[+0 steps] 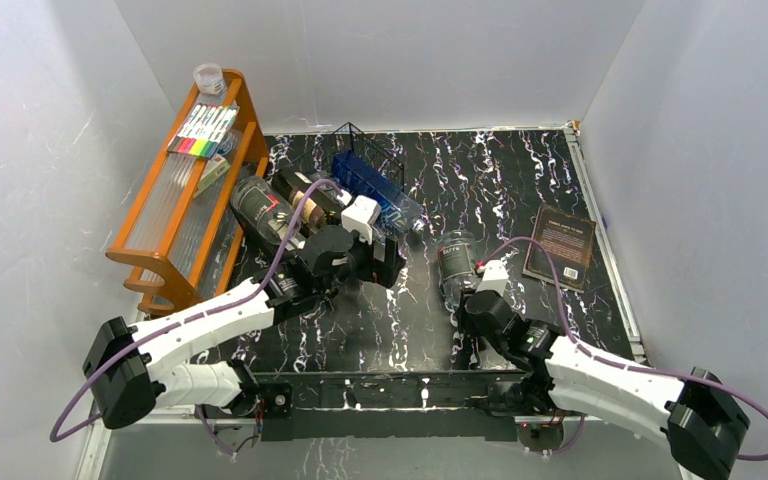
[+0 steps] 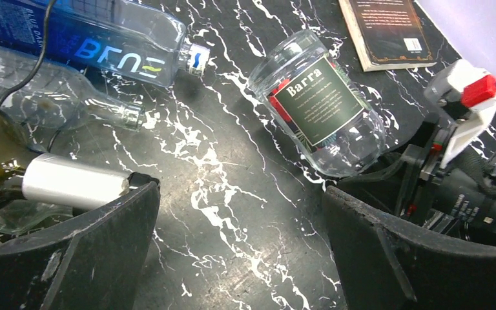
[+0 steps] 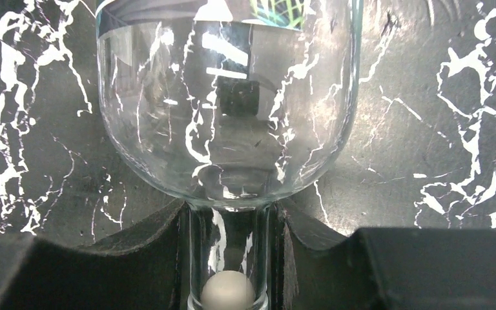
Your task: Put the wine bottle on the wine rack
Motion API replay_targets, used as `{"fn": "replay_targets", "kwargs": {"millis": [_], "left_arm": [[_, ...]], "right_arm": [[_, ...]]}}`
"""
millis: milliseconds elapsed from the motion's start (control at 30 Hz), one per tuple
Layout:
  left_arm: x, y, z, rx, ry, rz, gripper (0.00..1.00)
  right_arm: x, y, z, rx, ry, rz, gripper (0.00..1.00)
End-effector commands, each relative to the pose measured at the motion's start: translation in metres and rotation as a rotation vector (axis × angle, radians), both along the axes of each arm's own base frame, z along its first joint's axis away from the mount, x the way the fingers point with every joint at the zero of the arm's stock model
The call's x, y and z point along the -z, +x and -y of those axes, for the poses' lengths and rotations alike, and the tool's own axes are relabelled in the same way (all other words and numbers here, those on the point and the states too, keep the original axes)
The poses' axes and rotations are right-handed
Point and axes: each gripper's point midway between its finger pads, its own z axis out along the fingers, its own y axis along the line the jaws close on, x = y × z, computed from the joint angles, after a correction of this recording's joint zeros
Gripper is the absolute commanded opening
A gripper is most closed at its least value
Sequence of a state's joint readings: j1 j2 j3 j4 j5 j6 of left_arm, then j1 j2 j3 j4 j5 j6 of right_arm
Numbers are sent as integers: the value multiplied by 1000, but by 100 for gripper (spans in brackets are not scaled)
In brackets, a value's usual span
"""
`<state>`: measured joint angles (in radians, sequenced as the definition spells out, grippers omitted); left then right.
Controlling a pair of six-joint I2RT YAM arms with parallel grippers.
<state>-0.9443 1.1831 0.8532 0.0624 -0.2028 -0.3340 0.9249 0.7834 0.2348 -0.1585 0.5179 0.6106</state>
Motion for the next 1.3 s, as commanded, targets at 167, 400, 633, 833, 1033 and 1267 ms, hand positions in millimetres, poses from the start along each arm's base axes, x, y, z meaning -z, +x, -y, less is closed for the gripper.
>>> {"fn": "replay_targets", "kwargs": {"millis": [167, 400, 633, 833, 1033, 1267], "left_arm": [[-64, 13, -22, -86, -31, 145, 97], [-79, 16, -35, -126, -22, 185, 98], [-87, 20, -44, -180, -23, 189, 98], [-98, 28, -54, -253, -22, 201, 98], [-117, 33, -73, -351, -56, 228, 98], [-141, 29, -96, -413, -106, 282, 98]], "right_arm": [[-123, 49, -23, 54, 268, 408, 0], [-136, 51, -38, -5, 301, 442, 0], [-180, 51, -45, -26, 441, 563, 0], [-205, 54, -56, -61, 502, 642, 0], [-251, 63, -77, -110, 568, 755, 0], [-286, 91, -121, -189, 566, 834, 0]]}}
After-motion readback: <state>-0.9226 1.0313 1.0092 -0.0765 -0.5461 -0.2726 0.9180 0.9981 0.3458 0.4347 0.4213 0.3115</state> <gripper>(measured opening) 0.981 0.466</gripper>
